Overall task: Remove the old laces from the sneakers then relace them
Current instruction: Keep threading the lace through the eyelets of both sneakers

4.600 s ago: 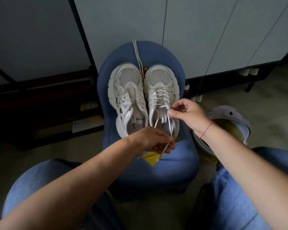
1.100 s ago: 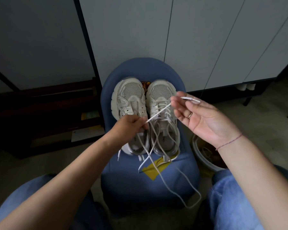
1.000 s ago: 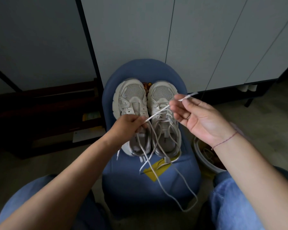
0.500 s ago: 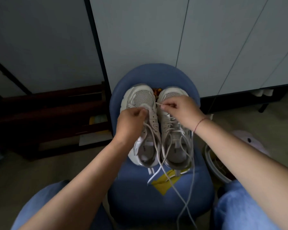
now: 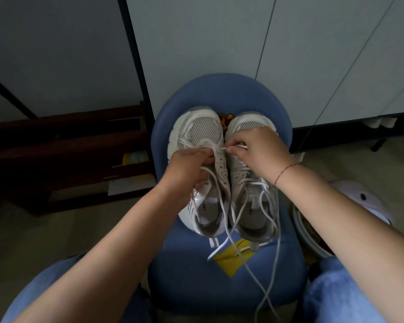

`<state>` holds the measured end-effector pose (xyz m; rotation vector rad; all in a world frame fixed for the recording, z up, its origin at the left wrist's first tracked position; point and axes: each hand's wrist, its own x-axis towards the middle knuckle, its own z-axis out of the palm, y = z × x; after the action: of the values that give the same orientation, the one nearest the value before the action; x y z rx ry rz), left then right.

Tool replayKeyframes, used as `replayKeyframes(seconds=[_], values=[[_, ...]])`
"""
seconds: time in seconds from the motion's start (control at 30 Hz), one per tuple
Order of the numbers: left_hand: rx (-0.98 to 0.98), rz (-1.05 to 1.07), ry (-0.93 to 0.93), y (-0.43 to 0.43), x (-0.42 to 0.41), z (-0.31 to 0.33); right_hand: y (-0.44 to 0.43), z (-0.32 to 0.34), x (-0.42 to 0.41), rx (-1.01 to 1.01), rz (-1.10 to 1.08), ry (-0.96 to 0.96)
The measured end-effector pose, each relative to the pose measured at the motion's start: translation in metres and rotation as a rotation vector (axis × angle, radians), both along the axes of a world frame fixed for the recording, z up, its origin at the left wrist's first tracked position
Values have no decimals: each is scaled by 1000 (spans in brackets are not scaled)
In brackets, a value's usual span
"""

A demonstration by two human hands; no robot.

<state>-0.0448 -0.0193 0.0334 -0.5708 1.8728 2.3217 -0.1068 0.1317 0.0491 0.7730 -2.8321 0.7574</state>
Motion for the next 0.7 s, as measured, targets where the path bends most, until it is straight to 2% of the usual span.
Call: replayKeyframes(seconds=[0.2,0.5,0.57,0.7], values=[[82,-4,-33,-2,0,-8,-6,1,-5,105,4,76],[243,-24,-78,0,2,-8,-7,10,-7,206,77,10],[292,-23,-82,0,1,-8,-9,5,-8,173,78,7],[363,-6,-104,2,-2,-7,-10,-1,-10,-76,-9,-10]])
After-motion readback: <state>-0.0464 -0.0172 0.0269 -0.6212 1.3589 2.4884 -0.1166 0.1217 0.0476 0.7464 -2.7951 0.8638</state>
